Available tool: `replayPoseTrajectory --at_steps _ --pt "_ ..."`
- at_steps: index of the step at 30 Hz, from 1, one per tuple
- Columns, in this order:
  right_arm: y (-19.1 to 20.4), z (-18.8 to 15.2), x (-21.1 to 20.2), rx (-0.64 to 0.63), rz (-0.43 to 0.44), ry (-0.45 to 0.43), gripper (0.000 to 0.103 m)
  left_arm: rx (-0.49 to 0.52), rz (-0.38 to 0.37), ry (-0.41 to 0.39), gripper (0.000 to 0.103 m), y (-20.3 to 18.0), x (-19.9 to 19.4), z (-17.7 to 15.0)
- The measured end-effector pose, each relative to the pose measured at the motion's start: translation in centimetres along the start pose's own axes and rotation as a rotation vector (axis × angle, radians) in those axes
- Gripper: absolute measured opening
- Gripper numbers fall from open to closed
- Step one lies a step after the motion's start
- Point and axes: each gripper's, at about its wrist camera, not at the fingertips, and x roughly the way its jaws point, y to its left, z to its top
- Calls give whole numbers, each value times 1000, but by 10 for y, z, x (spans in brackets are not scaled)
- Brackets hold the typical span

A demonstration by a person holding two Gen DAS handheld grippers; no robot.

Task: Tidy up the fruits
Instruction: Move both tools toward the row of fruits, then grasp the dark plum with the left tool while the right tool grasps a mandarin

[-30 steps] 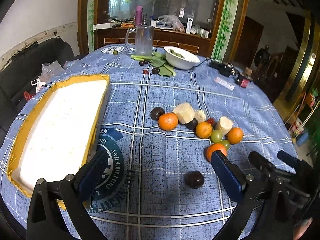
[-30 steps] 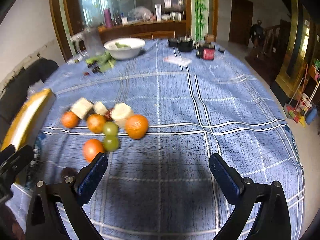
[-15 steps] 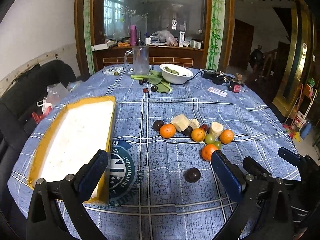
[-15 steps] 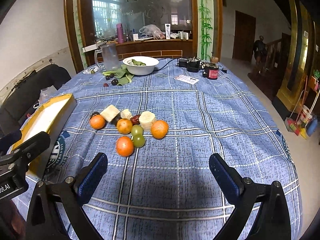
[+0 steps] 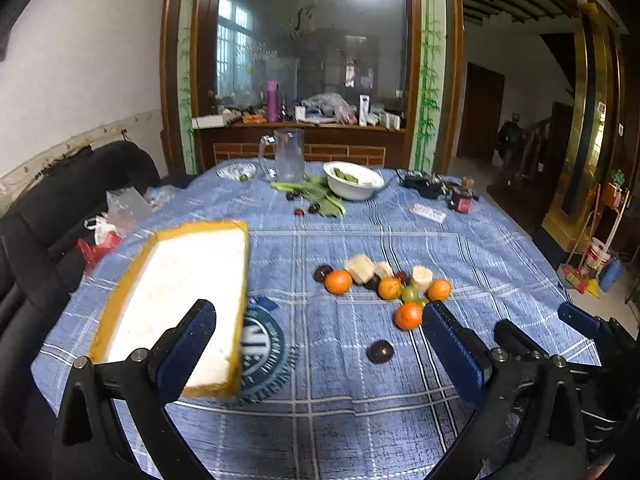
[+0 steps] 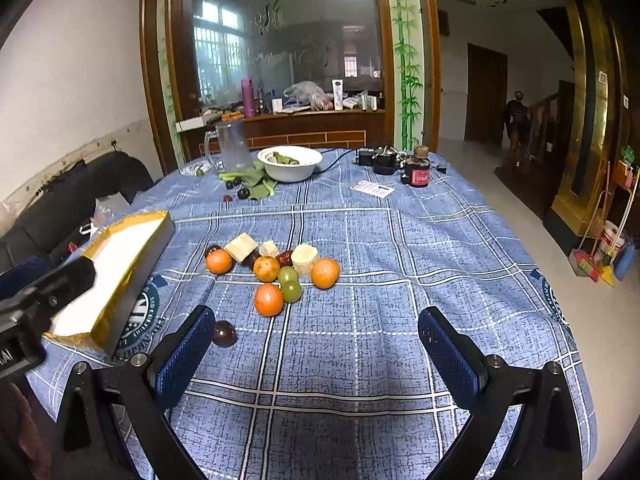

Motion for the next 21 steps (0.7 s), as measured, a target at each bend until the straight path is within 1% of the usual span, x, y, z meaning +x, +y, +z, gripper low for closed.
replayPoseTrajectory --at_steps 3,5,9,11,13,17,18,19,20,21 --pt "-6 2 -6 4 -3 -17 102 -12 26 -42 103 10 -10 9" --pt "-10 3 -5 8 -8 -18 102 -13 35 -46 103 17 -8 14" --pt "-20 4 3 9 -16 -4 102 -25 35 6 103 28 14 15" --pt "-24 4 14 3 -17 17 102 -34 21 64 103 30 33 11" --pt "-27 5 27 -2 -14 42 102 -43 -26 116 103 29 51 6" --pt "-35 9 54 12 11 96 102 -30 -132 172 103 18 76 -2" --pt "-36 10 58 14 16 102 102 -22 -161 188 100 13 83 -5" --pt "-37 11 64 16 25 112 100 -13 -186 205 93 6 90 -8" --pt "-39 13 70 19 36 124 99 0 -202 220 89 1 95 -11" --pt "-40 13 75 22 43 134 97 24 -223 246 81 -7 103 -16"
